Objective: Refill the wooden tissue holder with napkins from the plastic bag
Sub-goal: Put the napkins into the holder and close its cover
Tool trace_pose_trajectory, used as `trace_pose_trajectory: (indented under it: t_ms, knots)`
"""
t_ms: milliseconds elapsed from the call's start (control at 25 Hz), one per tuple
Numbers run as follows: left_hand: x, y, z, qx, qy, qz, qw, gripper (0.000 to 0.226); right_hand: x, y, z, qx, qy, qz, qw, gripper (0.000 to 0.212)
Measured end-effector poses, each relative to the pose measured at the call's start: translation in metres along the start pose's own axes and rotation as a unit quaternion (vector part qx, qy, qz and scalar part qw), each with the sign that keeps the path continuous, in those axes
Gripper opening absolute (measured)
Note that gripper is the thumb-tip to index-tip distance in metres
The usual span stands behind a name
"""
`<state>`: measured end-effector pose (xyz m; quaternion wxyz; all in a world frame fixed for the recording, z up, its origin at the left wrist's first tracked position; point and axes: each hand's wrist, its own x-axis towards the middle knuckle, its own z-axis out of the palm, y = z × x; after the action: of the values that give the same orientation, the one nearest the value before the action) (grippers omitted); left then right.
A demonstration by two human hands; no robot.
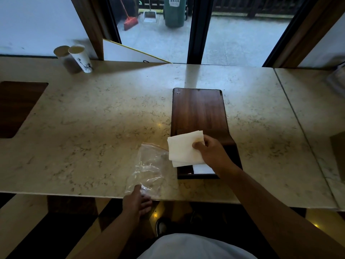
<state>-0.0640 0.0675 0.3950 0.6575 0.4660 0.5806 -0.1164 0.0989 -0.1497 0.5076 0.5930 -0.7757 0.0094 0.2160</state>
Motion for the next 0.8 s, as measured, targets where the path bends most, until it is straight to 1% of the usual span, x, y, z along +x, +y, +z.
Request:
trace_pose_trajectory:
  t_ms: [120,200,280,320,360,400,480,560,640,720,760,800]
  knots:
    - [-0.001,-0.001,-0.008,0.087,-0.001,0.000,0.996,0.048,-0.001,0.002,0.003,0.016,-0.001,0.012,1.000,0.024]
    - [-0.002,-0.003,-0.014,0.133,0.020,0.025,0.991,0.053,-0.002,0.001,0.004,0.028,0.002,0.019,0.999,0.027]
    - [-0.005,-0.003,-0.018,0.110,0.063,0.065,0.990,0.054,-0.003,-0.002,0.005,0.039,0.005,0.026,0.999,0.029]
    - [-0.007,0.000,-0.017,0.086,0.069,0.084,0.990,0.053,-0.003,-0.003,0.005,0.046,0.004,0.029,0.999,0.029]
    - [-0.011,0.007,-0.015,0.060,0.054,0.099,0.992,0.052,-0.004,-0.004,0.006,0.056,0.001,0.033,0.998,0.028]
    - [-0.015,0.016,-0.012,0.033,0.018,0.110,0.993,0.052,-0.004,-0.006,0.007,0.070,-0.003,0.038,0.997,0.026]
    - [-0.024,0.042,0.000,-0.022,-0.089,0.119,0.989,0.056,-0.006,-0.008,0.011,0.106,-0.012,0.058,0.993,0.018]
    - [-0.034,0.068,0.018,-0.078,-0.192,0.087,0.975,0.069,-0.007,-0.011,0.014,0.145,-0.026,0.085,0.985,0.013]
    - [-0.046,0.086,0.034,-0.124,-0.268,0.044,0.954,0.084,-0.008,-0.014,0.018,0.185,-0.045,0.102,0.976,0.015]
    - [-0.052,0.097,0.043,-0.161,-0.348,0.006,0.923,0.094,-0.010,-0.014,0.021,0.210,-0.058,0.112,0.970,0.017]
    - [-0.055,0.101,0.044,-0.166,-0.385,-0.006,0.908,0.094,-0.011,-0.012,0.021,0.212,-0.058,0.115,0.969,0.017]
    - [-0.057,0.104,0.046,-0.156,-0.409,-0.002,0.899,0.089,-0.011,-0.010,0.021,0.210,-0.053,0.117,0.969,0.016]
